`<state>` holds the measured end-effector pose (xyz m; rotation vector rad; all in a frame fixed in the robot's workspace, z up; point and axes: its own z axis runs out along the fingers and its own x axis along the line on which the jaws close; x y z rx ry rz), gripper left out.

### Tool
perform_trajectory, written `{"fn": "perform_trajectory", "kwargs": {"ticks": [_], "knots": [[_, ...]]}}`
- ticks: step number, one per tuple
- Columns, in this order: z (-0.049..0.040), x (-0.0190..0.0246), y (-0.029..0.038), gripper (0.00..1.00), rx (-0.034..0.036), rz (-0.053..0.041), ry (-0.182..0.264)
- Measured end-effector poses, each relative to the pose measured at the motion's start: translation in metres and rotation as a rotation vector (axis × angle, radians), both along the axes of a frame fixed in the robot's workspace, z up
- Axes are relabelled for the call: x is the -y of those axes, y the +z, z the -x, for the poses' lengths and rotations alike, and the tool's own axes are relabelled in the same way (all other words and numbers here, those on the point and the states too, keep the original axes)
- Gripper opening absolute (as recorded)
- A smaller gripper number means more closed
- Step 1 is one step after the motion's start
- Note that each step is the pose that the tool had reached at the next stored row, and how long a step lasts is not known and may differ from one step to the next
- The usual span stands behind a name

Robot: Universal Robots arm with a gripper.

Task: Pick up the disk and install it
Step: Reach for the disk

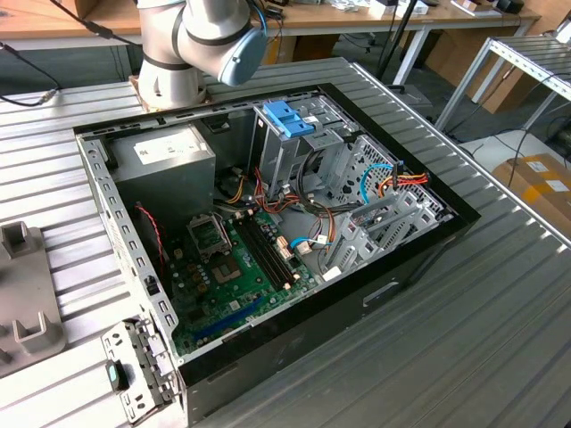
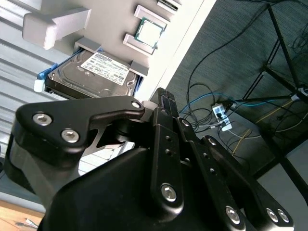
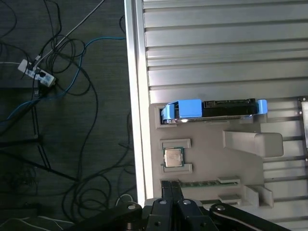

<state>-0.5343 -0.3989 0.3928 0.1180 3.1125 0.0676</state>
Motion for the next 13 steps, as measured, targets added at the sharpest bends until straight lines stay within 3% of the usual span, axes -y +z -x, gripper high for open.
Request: {"fn": "perform_trajectory", "kwargs": {"ticks": [13], "knots": [[0.0115, 0.0000, -0.0003, 0.10, 0.0000, 0.0000, 0.000]]}}
